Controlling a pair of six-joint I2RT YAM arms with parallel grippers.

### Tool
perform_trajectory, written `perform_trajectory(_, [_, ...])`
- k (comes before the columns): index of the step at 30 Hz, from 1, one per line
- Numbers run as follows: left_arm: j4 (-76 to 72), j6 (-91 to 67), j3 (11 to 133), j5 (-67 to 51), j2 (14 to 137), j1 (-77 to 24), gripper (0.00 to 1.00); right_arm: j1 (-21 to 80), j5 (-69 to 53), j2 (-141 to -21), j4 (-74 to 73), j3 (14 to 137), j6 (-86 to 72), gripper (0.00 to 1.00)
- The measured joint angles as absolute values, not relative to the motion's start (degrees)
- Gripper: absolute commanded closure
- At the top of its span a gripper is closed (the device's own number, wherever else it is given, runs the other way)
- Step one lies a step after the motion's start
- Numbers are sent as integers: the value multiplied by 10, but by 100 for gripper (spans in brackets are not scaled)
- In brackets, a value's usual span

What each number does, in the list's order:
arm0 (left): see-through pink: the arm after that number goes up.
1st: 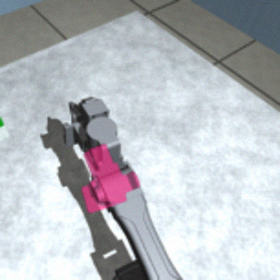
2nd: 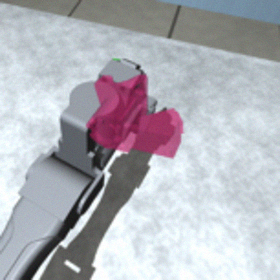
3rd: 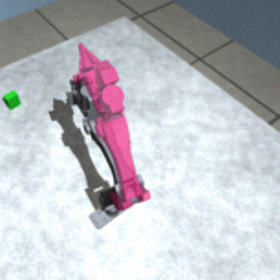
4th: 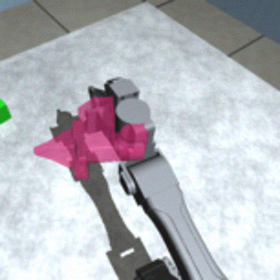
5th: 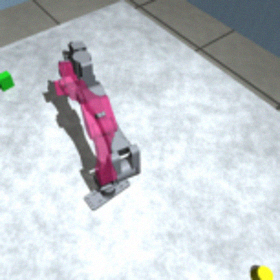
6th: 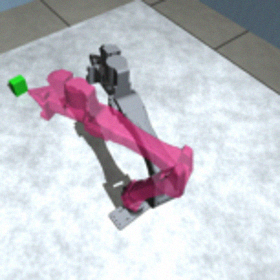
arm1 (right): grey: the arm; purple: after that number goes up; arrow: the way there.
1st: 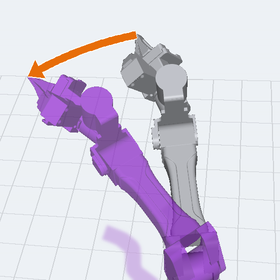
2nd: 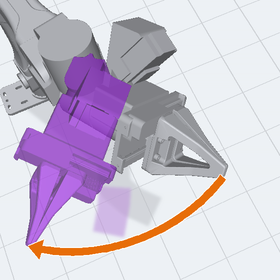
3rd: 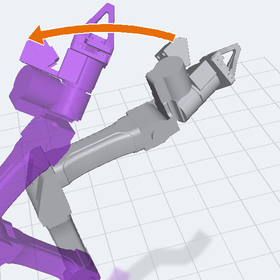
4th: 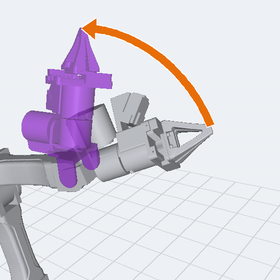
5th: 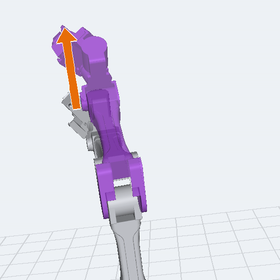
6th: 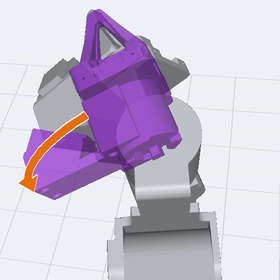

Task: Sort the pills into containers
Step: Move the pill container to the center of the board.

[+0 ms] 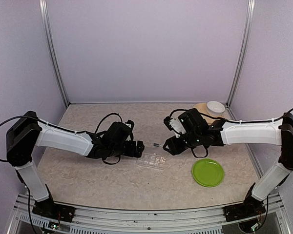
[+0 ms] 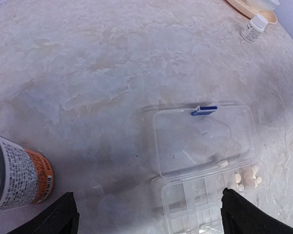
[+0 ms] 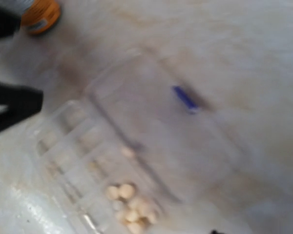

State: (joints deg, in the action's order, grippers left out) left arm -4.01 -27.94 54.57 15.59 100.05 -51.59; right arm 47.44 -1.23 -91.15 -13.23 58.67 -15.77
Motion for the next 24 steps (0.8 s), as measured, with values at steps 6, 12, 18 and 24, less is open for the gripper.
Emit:
perform_trajectory(6, [-49, -283, 559, 128, 1037, -518, 1, 452, 4, -851, -133, 552, -172, 35])
perform_trajectory(12, [-52, -285, 565, 90, 1055, -524, 1, 438, 9, -821, -136, 543, -175, 33])
perform_trajectory(18, [-59, -293, 567, 44, 1066, -530, 1, 424, 16, -793, -137, 543, -173, 33])
perform_trajectory(24, [-59, -298, 577, 10, 1077, -548, 1, 420, 23, -781, -141, 544, -167, 31])
